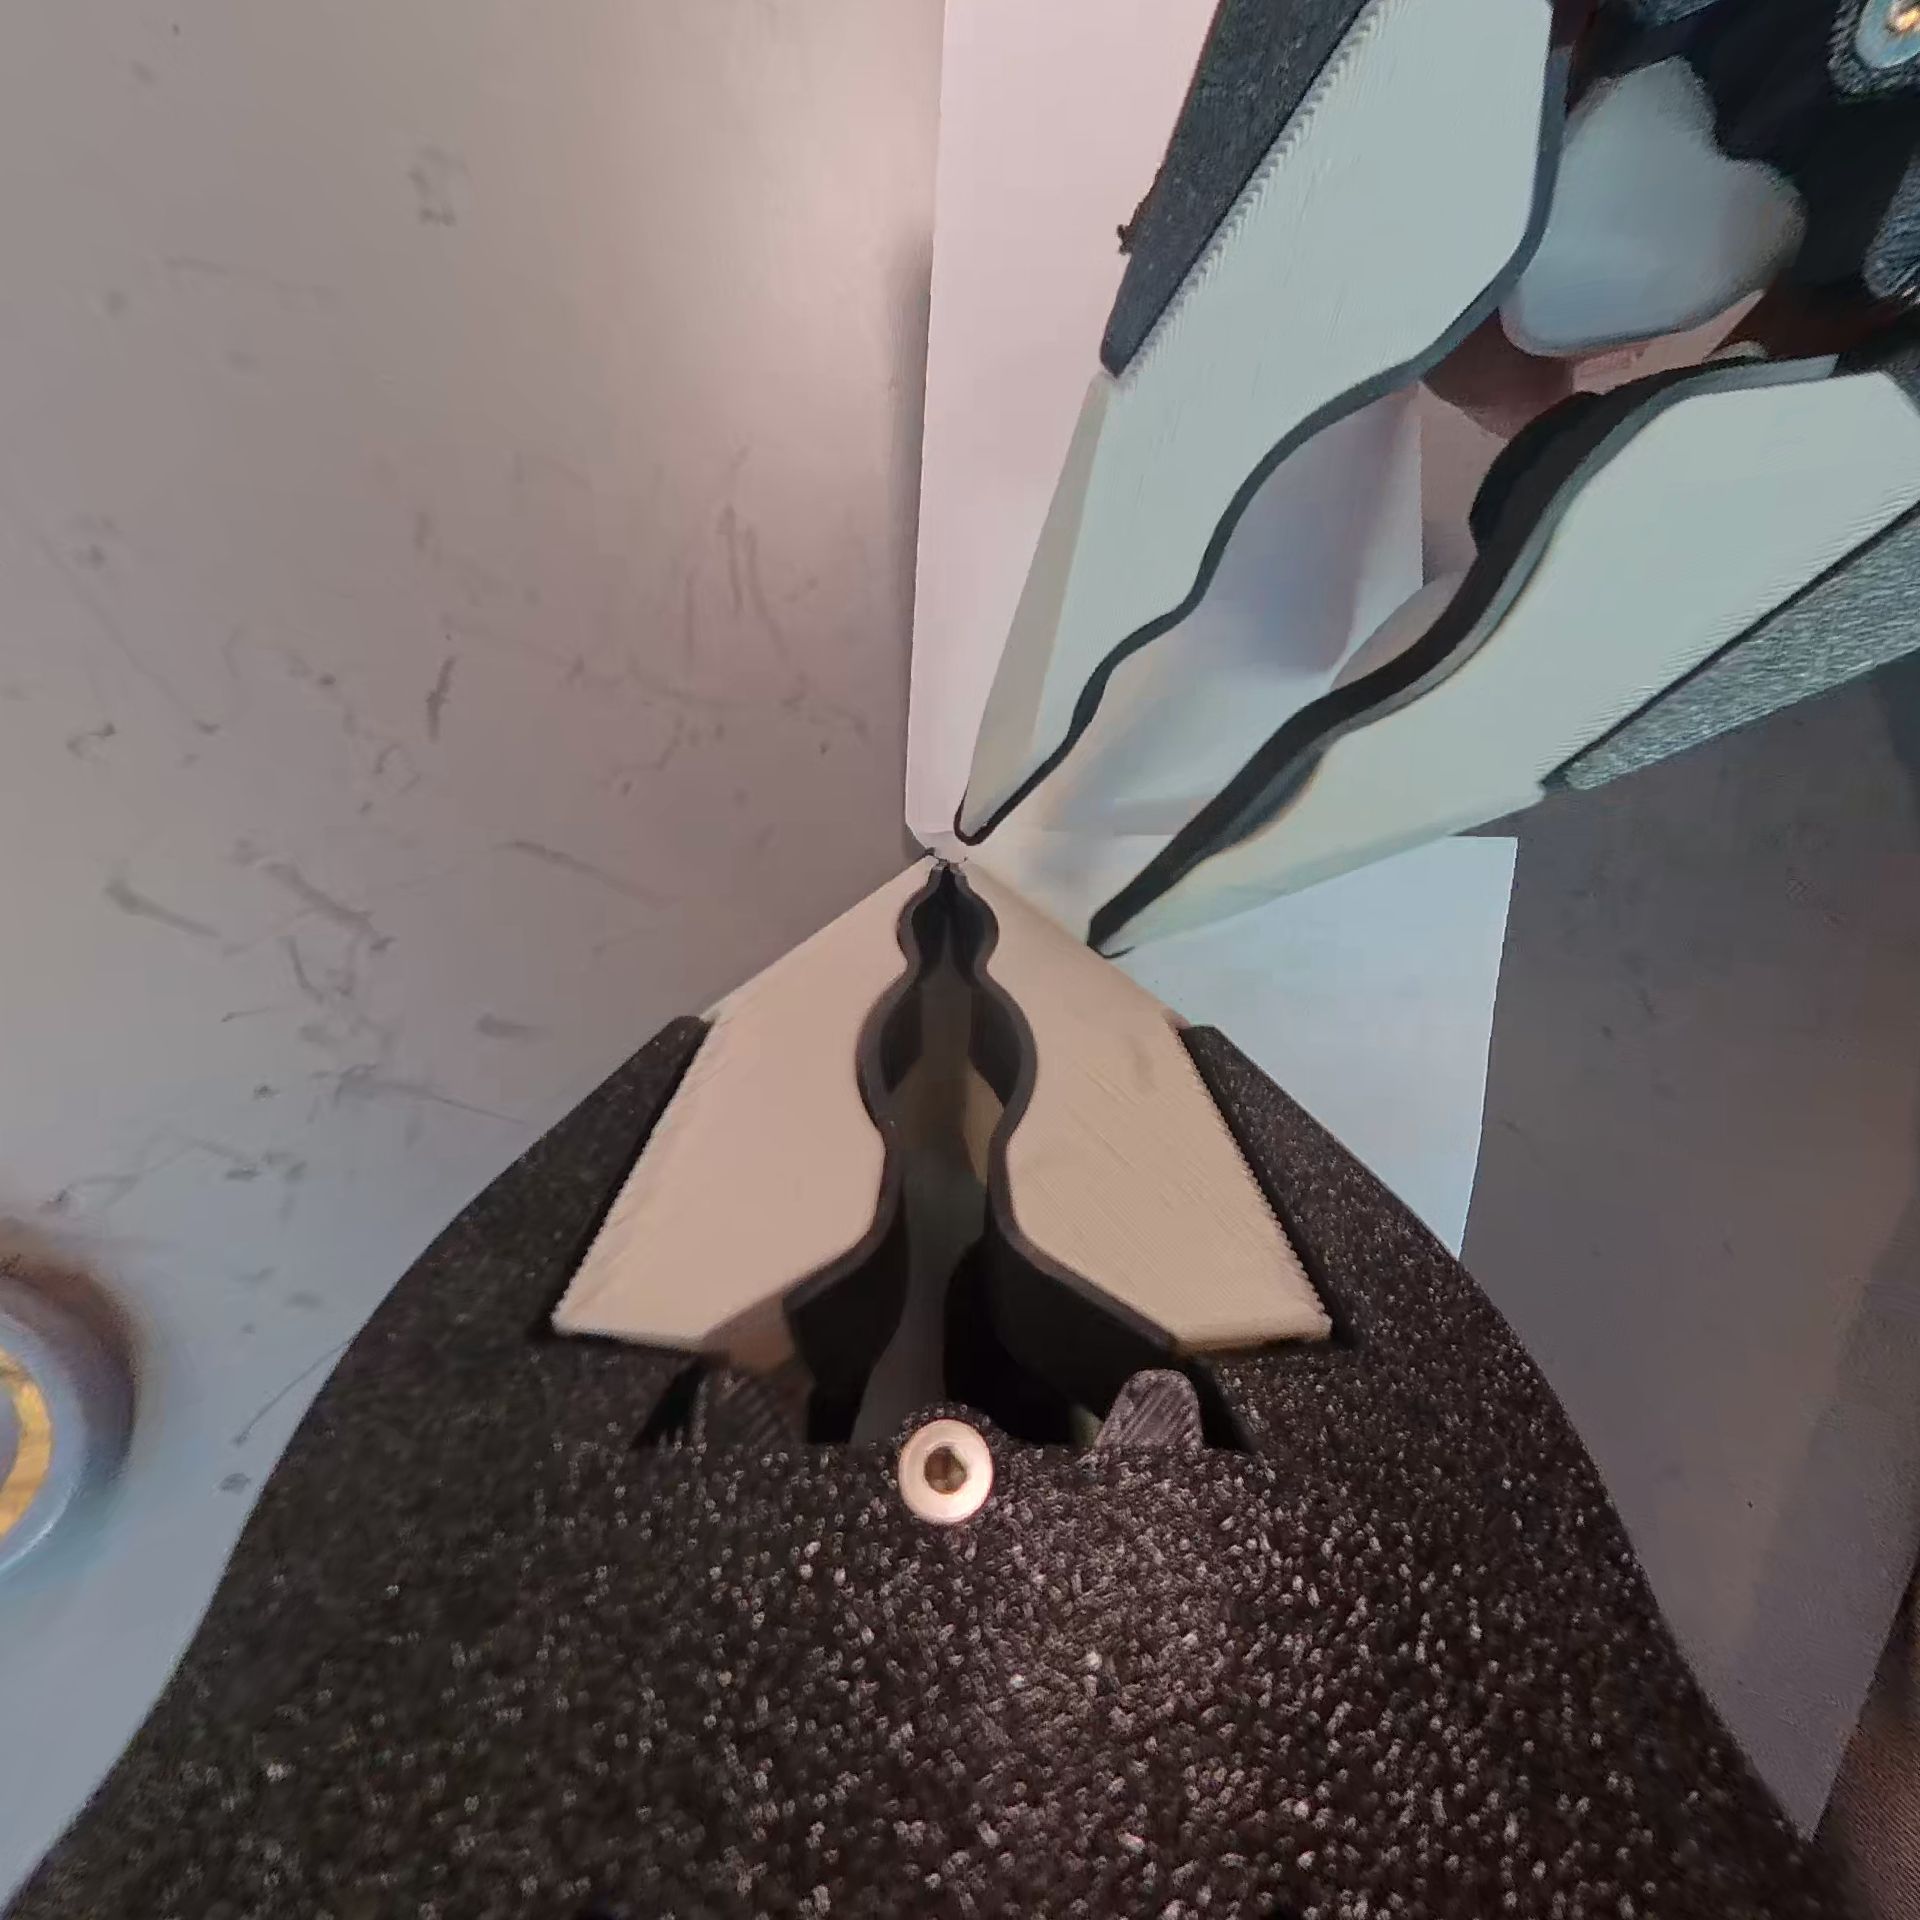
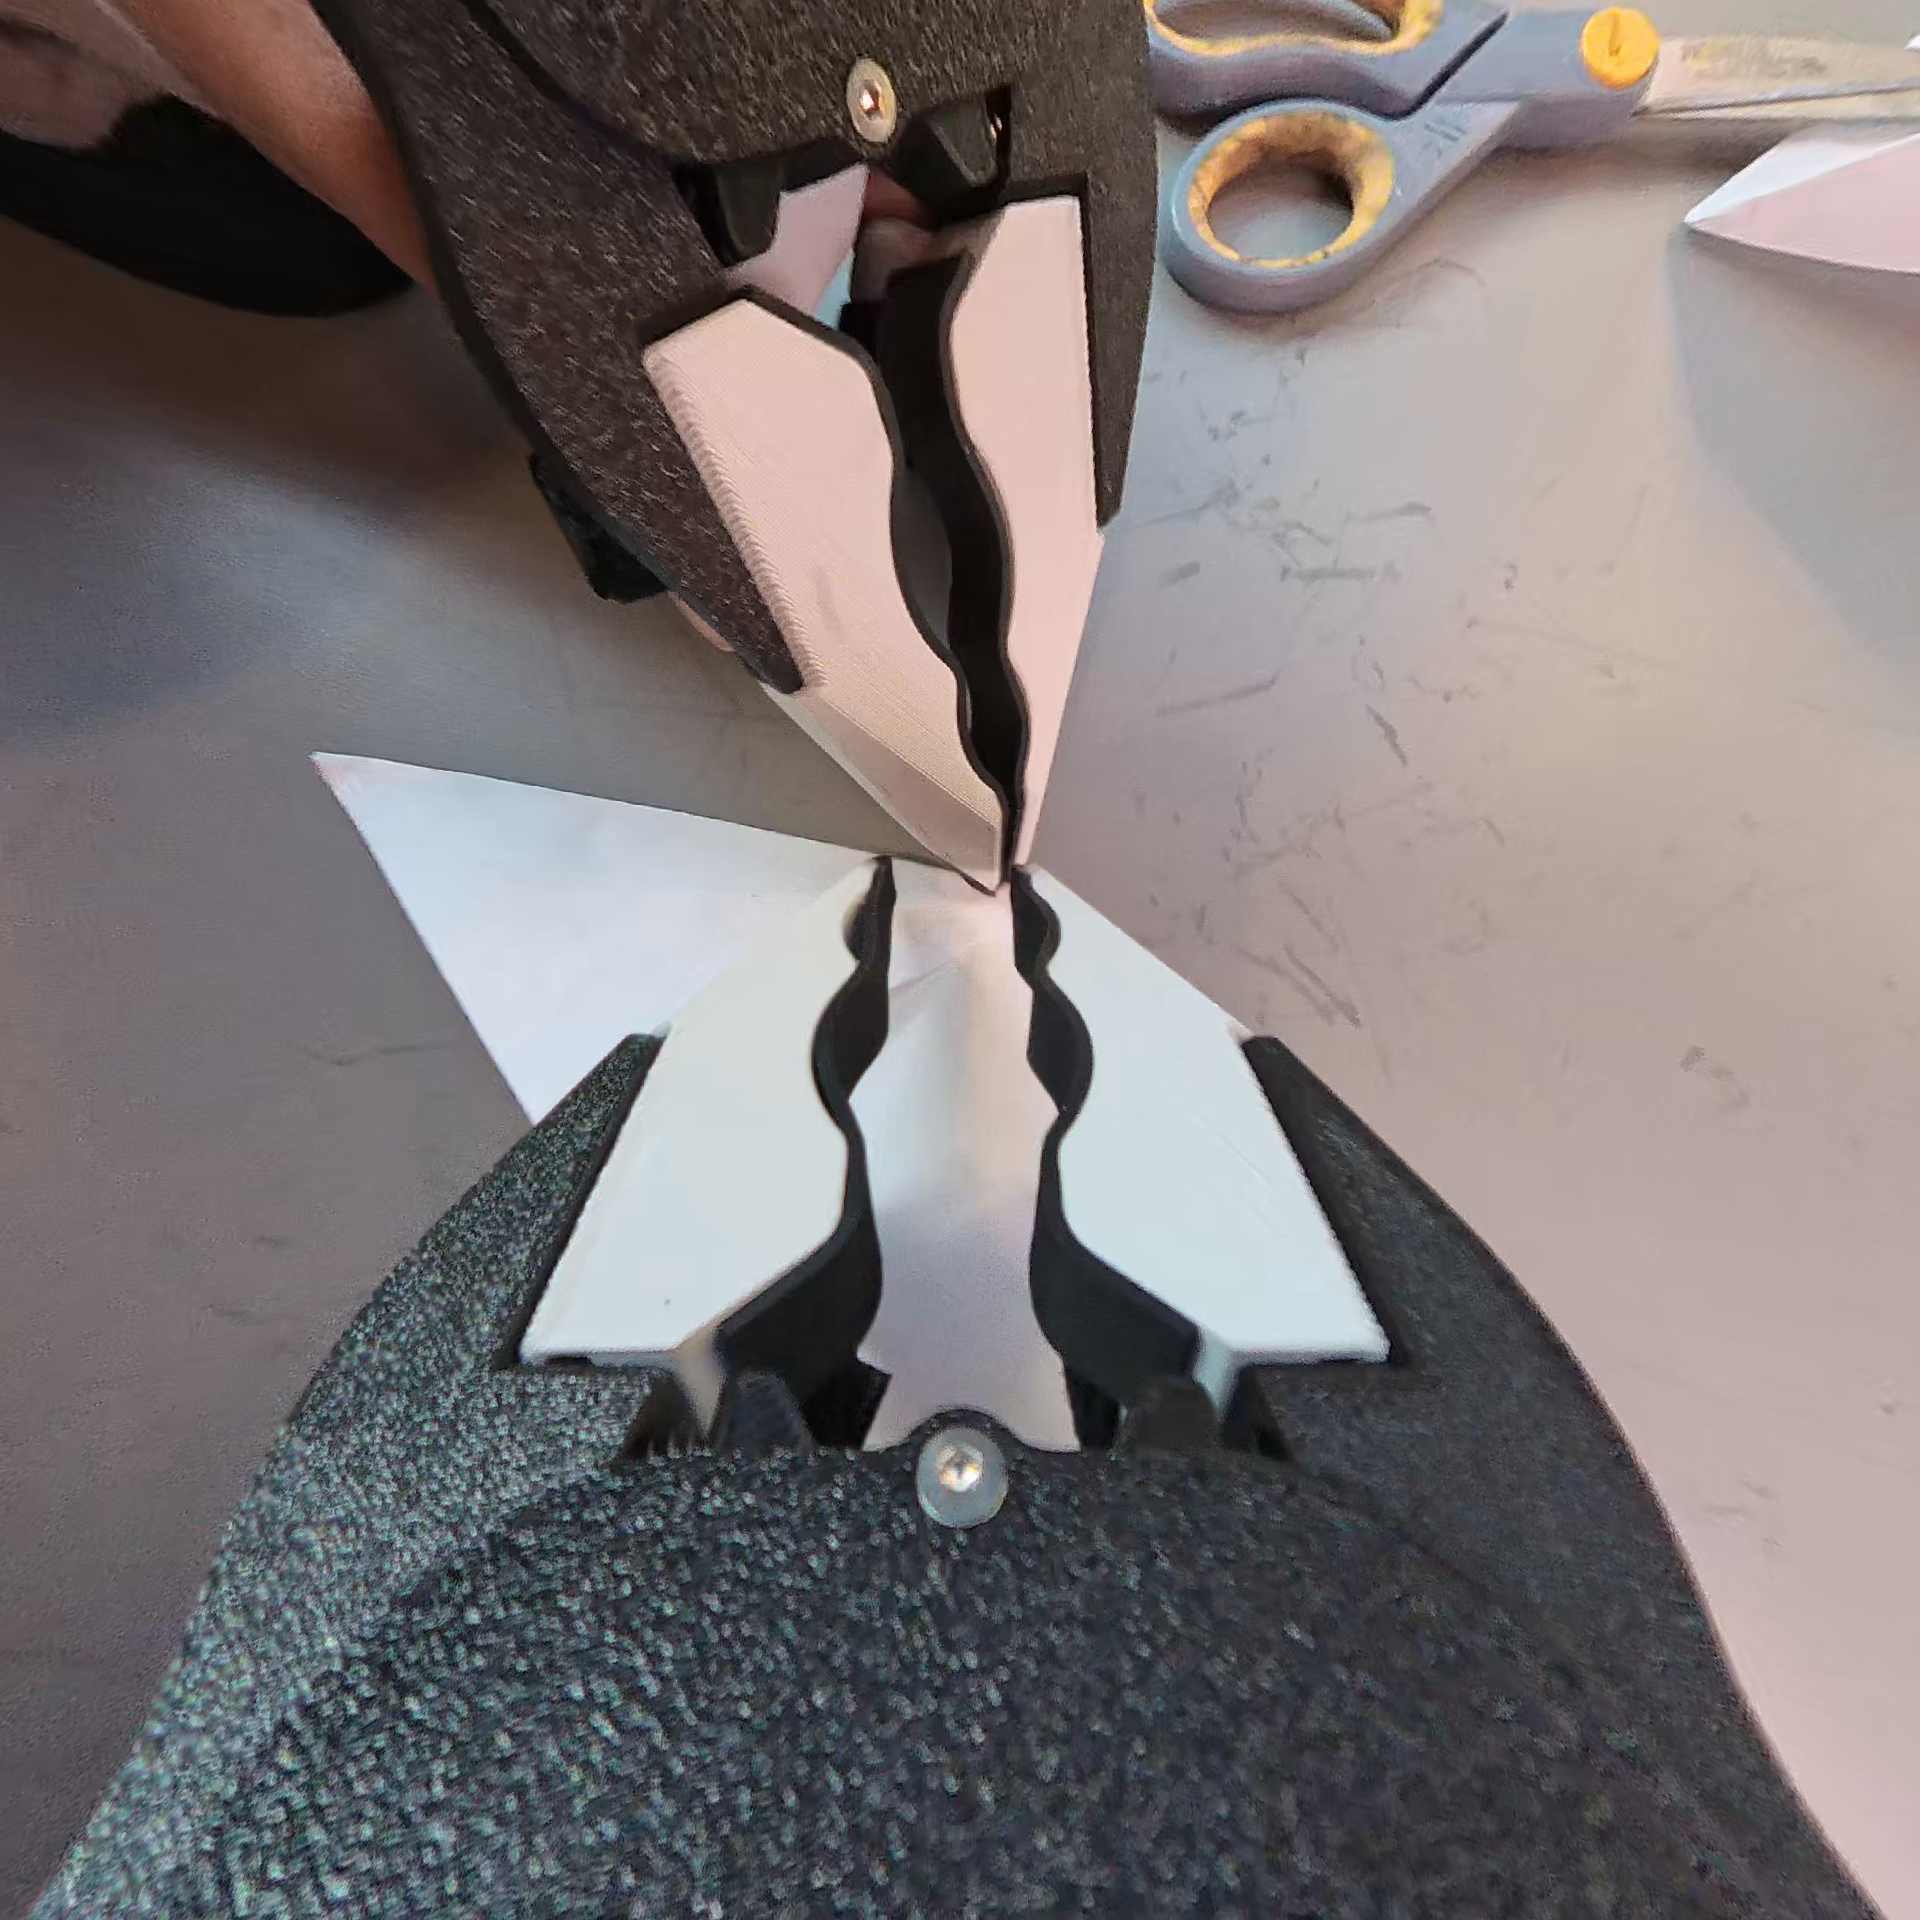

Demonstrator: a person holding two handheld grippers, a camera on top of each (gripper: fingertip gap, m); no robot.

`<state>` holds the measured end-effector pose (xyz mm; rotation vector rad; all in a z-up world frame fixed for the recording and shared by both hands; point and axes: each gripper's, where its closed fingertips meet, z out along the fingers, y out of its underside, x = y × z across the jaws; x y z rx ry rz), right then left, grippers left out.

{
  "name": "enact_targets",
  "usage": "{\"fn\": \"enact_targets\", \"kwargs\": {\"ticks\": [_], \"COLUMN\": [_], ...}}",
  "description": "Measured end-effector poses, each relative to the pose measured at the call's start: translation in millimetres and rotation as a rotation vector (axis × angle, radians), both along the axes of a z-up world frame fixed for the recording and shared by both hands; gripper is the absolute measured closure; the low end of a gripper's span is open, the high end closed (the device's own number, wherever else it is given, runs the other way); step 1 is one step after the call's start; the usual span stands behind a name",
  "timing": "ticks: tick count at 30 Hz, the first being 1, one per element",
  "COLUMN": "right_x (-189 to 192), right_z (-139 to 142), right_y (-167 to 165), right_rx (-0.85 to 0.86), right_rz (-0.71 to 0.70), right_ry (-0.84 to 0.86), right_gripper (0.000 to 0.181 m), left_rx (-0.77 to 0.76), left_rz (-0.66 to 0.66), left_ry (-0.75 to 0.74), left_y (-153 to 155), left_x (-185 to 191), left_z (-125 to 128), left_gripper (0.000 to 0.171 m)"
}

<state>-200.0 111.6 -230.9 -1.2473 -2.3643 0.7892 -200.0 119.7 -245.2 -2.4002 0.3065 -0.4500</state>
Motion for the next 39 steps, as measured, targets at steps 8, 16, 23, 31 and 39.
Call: {"fn": "enact_targets", "kwargs": {"ticks": [8, 16, 23, 31, 39], "right_x": [-4, -3, 0, 1, 2], "right_z": [-13, -6, -14, -15, -15], "right_y": [5, 3, -2, -1, 0], "right_rx": [0.073, 0.17, 0.071, 0.034, 0.063], "right_rz": [0.087, 0.213, 0.219, 0.17, 0.117], "right_ry": [-0.049, -0.051, -0.142, -0.174, -0.177], "right_gripper": [0.165, 0.15, 0.149, 0.149, 0.147], "left_rx": [0.01, 0.012, 0.015, 0.014, 0.019], "left_rz": [-0.004, -0.01, -0.011, -0.009, -0.01], "left_ry": [0.019, 0.02, 0.022, 0.031, 0.048], "left_y": [0, 0, -1, -1, -1], "left_x": [0, 0, 0, 0, 0], "left_z": [0, 0, 0, 0, 0], "left_gripper": [0.171, 0.171, 0.171, 0.171, 0.171]}}
